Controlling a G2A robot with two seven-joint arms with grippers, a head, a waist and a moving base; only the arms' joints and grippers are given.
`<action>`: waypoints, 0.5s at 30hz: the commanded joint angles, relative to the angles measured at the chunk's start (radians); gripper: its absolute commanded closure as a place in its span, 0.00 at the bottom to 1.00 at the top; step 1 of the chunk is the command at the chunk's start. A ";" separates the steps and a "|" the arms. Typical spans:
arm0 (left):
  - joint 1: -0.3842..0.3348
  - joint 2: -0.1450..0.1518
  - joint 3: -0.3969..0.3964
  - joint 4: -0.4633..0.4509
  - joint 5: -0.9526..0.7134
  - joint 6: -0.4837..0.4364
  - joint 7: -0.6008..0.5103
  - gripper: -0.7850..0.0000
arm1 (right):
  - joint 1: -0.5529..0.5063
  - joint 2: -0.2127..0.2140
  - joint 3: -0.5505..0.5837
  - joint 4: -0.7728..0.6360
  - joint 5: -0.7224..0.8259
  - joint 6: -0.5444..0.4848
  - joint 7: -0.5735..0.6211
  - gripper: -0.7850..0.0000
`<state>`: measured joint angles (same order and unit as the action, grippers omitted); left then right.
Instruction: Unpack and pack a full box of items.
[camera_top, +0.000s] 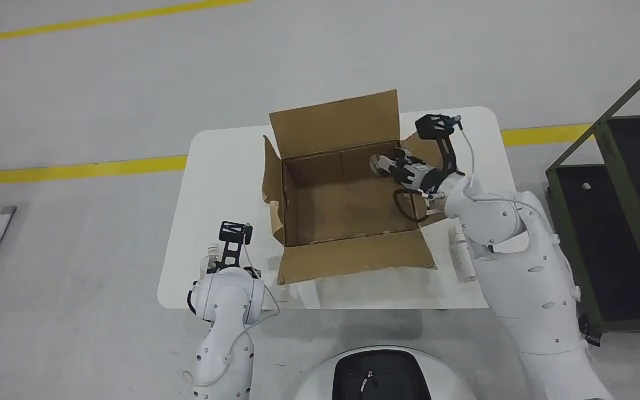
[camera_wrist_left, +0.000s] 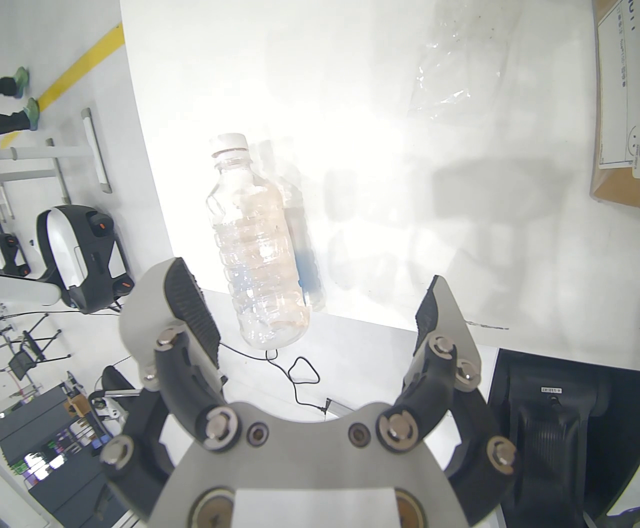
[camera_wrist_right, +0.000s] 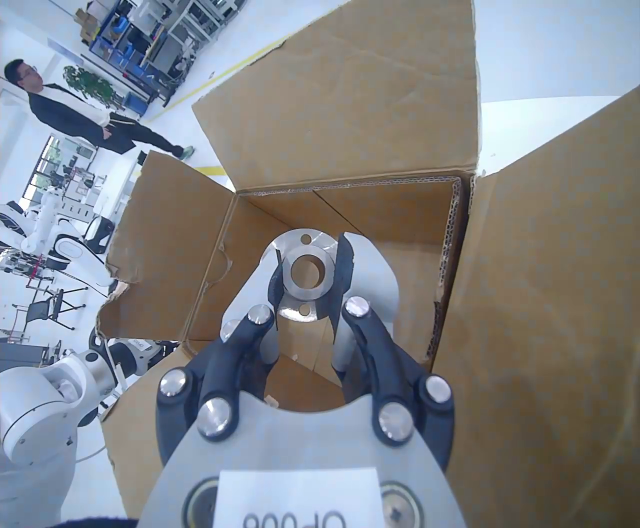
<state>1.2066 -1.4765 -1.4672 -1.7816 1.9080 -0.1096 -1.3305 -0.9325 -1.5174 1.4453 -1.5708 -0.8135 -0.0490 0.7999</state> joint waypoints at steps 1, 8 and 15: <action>0.000 0.000 0.000 0.000 0.000 0.000 0.000 0.00 | 0.000 0.000 0.000 0.000 0.000 0.000 0.000 1.00; 0.000 0.000 0.000 0.000 0.000 0.000 0.000 0.00 | -0.001 -0.001 0.024 -0.026 0.173 -0.012 -0.091 1.00; 0.000 0.000 0.000 0.000 0.000 0.000 0.000 0.00 | -0.018 0.008 0.144 -0.104 0.367 -0.016 -0.212 1.00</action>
<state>1.2066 -1.4765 -1.4672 -1.7816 1.9080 -0.1096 -1.3305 -0.9440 -1.5111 1.5653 -1.6593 -0.4724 -0.0655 0.6072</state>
